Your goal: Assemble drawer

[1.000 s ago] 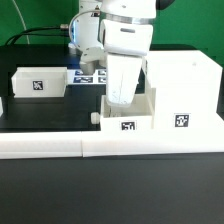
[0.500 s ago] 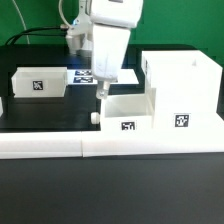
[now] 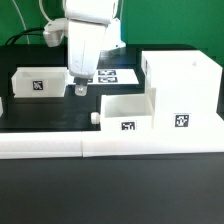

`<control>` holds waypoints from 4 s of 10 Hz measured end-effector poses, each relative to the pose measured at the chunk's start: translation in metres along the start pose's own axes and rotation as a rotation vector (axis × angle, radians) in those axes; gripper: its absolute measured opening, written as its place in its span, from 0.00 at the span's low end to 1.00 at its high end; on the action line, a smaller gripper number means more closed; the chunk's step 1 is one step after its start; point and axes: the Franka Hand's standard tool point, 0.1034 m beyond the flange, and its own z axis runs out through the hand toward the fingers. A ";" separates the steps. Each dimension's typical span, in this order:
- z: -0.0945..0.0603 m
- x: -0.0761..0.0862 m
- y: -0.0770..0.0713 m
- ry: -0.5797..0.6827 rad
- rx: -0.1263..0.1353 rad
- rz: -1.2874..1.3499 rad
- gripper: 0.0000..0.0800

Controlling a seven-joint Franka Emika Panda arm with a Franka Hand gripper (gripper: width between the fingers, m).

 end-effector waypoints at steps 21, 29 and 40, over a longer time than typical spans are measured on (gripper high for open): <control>0.040 0.019 0.021 0.199 0.063 -0.056 0.81; 0.023 0.024 0.040 0.161 0.067 -0.095 0.81; 0.021 0.064 0.044 0.170 0.078 -0.048 0.81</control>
Offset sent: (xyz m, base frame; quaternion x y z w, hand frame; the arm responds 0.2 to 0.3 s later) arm 0.0177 0.0159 -0.0094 0.0115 0.1993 -0.0224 0.9796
